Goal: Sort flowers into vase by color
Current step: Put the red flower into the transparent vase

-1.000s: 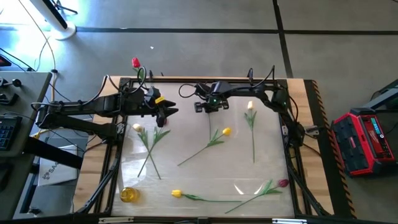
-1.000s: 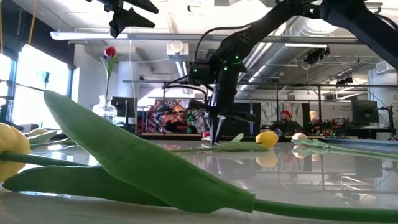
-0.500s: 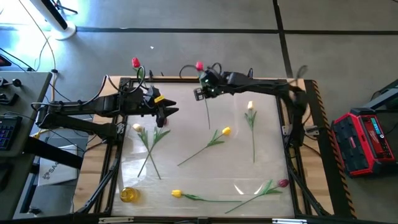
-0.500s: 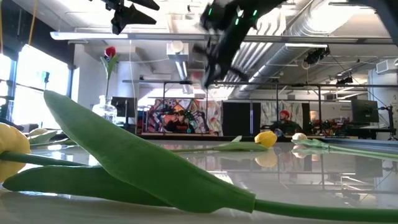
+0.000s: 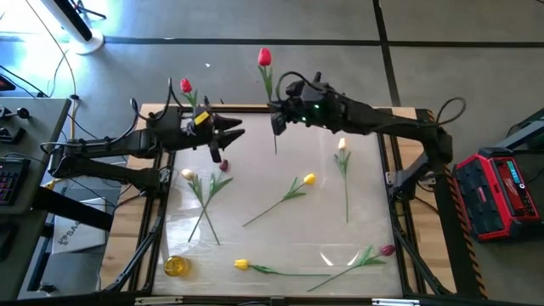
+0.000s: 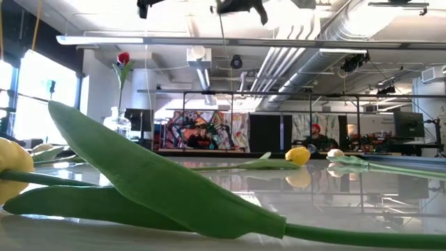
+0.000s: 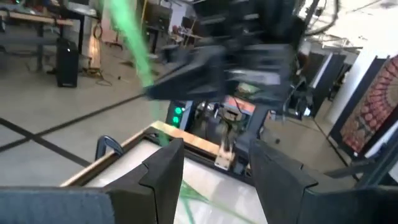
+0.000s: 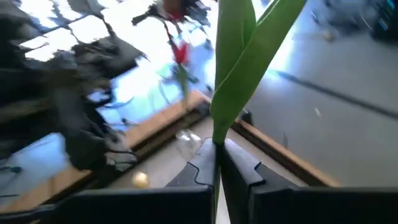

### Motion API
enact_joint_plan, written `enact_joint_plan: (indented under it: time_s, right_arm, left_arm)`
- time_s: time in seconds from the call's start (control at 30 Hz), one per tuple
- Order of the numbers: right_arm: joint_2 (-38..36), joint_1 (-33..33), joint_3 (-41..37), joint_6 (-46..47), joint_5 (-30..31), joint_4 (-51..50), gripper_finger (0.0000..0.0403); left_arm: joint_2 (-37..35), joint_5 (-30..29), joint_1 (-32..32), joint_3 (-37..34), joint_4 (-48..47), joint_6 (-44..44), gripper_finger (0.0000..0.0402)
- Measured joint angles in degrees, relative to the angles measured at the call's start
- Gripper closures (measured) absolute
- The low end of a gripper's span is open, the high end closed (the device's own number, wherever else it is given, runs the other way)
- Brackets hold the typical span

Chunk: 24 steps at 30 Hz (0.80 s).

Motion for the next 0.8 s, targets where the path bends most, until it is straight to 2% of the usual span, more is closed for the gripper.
enact_joint_plan:
  time_s: [0.27,0.43,0.63,0.8]
  right_arm:
    - [-0.55,5.25,0.00,-10.68,-0.17,1.46,0.0403]
    - [-0.28,7.78,0.00,-15.07,-3.02,4.19,0.0403]
    - [-0.28,10.02,0.00,-18.15,-4.75,8.01,0.0403]
    - [-0.14,10.57,0.00,-17.95,-3.27,8.37,0.0403]
  left_arm:
    - [0.06,4.54,1.62,0.00,4.91,-1.66,0.0191]
    - [0.41,6.32,2.74,0.00,5.59,-0.12,0.0163]
    - [0.48,11.15,4.02,0.00,9.38,1.07,0.0159]
    - [0.78,15.97,5.61,0.00,10.33,-0.92,0.0159]
